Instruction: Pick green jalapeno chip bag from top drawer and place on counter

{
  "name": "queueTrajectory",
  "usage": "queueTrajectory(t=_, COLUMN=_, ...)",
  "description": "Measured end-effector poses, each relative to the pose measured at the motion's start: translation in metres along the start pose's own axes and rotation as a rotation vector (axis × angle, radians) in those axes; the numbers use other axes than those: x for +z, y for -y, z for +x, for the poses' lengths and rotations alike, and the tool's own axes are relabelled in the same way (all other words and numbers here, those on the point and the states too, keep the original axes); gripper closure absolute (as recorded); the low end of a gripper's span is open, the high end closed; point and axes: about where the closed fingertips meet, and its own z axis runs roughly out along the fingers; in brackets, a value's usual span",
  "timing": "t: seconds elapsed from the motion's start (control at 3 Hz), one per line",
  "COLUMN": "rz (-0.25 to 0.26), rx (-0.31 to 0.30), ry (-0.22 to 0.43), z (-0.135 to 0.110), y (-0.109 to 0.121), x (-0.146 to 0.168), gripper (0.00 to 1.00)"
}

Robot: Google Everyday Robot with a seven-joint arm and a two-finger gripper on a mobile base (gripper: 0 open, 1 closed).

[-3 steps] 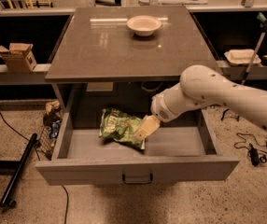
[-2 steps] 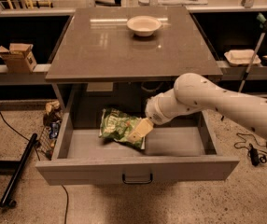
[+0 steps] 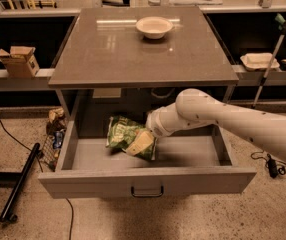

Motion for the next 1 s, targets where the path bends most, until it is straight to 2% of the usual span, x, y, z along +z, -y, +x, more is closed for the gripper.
queueTrajectory(t=0.33, rz=-0.025, rx=0.019, ry=0.020, z=0.004, y=0.000, x=0.019, gripper=0.18)
queueTrajectory(t=0.67, rz=-0.033, rx=0.025, ry=0.035, z=0.006, y=0.000, x=0.028, gripper=0.41)
queueTrajectory(t=1.0, rz=-0.003, rx=0.015, ry=0.068, z=0.002, y=-0.002, x=0.013, gripper=0.64)
